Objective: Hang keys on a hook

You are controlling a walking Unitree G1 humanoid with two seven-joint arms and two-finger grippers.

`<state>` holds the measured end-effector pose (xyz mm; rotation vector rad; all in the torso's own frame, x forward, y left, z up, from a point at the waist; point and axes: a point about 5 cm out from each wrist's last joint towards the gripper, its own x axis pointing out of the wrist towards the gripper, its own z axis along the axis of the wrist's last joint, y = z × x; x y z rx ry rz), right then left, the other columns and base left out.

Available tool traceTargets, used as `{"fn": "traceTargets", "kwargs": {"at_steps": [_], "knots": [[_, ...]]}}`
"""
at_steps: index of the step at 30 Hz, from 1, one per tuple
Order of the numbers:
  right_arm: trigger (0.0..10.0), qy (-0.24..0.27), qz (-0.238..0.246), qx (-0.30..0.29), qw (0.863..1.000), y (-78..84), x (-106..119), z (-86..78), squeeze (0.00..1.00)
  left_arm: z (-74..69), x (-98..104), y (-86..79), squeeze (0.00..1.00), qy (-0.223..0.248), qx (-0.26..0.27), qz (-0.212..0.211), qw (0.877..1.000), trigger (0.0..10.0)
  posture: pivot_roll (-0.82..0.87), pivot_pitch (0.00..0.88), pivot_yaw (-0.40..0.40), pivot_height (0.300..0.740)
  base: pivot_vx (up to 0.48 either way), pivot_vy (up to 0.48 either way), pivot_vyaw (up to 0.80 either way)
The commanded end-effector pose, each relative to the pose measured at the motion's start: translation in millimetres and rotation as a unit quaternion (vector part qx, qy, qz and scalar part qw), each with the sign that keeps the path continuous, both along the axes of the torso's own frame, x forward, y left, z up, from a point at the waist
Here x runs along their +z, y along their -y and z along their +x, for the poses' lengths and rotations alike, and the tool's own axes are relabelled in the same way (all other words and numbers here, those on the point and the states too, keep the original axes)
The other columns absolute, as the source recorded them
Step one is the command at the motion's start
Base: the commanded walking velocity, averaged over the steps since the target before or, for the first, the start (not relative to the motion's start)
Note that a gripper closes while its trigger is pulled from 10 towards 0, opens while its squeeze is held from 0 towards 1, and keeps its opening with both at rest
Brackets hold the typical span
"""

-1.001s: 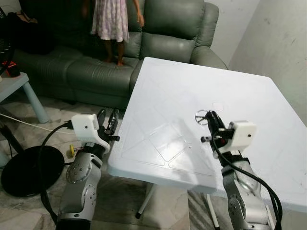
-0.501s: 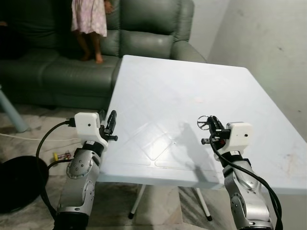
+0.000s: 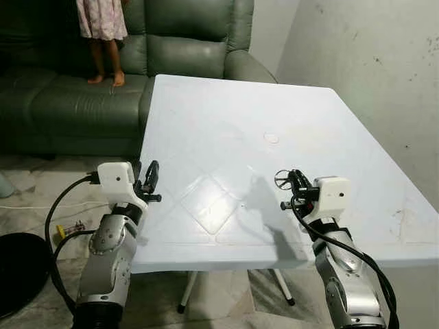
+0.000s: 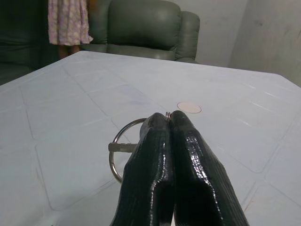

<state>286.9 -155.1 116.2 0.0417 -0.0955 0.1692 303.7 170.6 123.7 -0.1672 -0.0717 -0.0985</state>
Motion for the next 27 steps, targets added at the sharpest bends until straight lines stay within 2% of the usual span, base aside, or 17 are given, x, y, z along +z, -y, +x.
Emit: {"fn": "traceTargets", "kwargs": {"at_steps": [1,10,20,25,27], "knots": [[10.0,-0.004,-0.006,-0.006,1.0,3.9,0.3,1.8,0.0,1.7,4.8,3.4,0.0,0.006,-0.003,-0.004,1.0,10.0,0.14,0.0,-0.106,0.74,0.0,0.0,-0.73],[10.0,-0.009,-0.009,-0.007,1.0,3.6,-1.3,1.8,0.0,2.7,5.9,0.4,0.0,0.008,0.007,-0.029,1.0,10.0,0.13,0.0,-0.105,0.74,0.0,0.0,-0.72],[10.0,-0.01,-0.012,-0.005,1.0,1.7,-1.8,2.8,0.0,3.9,5.9,-0.9,0.0,0.003,0.012,-0.028,1.0,10.0,0.14,0.0,-0.107,0.74,0.0,0.0,-0.72],[10.0,-0.01,-0.014,-0.003,1.0,1.0,-2.0,3.4,0.0,4.6,5.0,-1.8,0.0,-0.002,0.017,-0.027,0.999,10.0,0.14,0.0,-0.107,0.74,0.0,0.457,-0.73],[10.0,-0.01,-0.014,-0.002,1.0,0.7,-2.1,3.3,0.0,4.8,5.0,-1.3,0.0,0.0,0.017,-0.026,1.0,10.0,0.14,0.0,-0.108,0.74,0.0,0.0,-0.73]]}}
